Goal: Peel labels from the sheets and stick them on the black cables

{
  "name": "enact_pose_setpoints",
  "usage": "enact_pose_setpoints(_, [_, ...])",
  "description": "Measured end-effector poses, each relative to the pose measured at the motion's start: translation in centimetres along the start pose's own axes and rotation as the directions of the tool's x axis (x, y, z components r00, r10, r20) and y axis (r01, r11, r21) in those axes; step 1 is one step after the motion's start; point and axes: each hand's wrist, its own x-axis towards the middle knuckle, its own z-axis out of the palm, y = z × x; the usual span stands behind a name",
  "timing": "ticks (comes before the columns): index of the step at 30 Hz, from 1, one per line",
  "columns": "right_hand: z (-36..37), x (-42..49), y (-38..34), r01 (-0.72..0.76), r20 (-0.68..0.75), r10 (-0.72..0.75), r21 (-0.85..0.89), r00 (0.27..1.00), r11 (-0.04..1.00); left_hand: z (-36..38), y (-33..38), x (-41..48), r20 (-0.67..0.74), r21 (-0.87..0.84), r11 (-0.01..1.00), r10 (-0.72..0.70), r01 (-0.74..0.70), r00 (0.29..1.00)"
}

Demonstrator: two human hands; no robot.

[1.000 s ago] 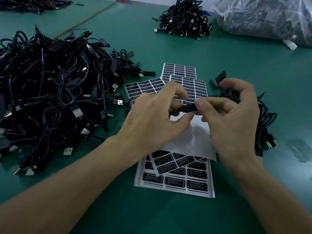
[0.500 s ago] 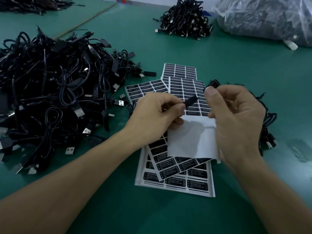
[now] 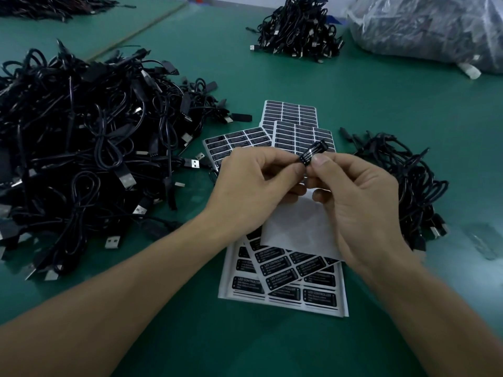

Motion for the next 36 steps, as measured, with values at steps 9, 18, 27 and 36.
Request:
enact_pose_setpoints(9, [-0.37,0.39,0.11,-0.02,0.004,0.02,-0.031,1.0,0.999,-0.02,0.2,-0.1,0.043,-0.031,0.999,-0.015,0.016,0.999])
enact_pose_setpoints(18, [-0.57,0.3,0.12,0.087,0.03,-0.083,-0.154,0.996,0.984,-0.15,0.27,-0.08,0.044,-0.049,0.999,-0.002,0.004,0.999])
enact_pose_setpoints(27, [-0.56,0.36,0.16,0.114,0.073,-0.103,-0.161,0.992,0.98,-0.2,0.38,-0.12,0.059,-0.078,0.997,-0.014,0.018,0.998])
enact_pose_setpoints(36, [-0.41,0.08,-0.19,0.174,0.077,-0.161,-0.235,0.984,0.956,-0.22,0.32,-0.08,0.063,-0.074,0.997,-0.005,0.009,0.998])
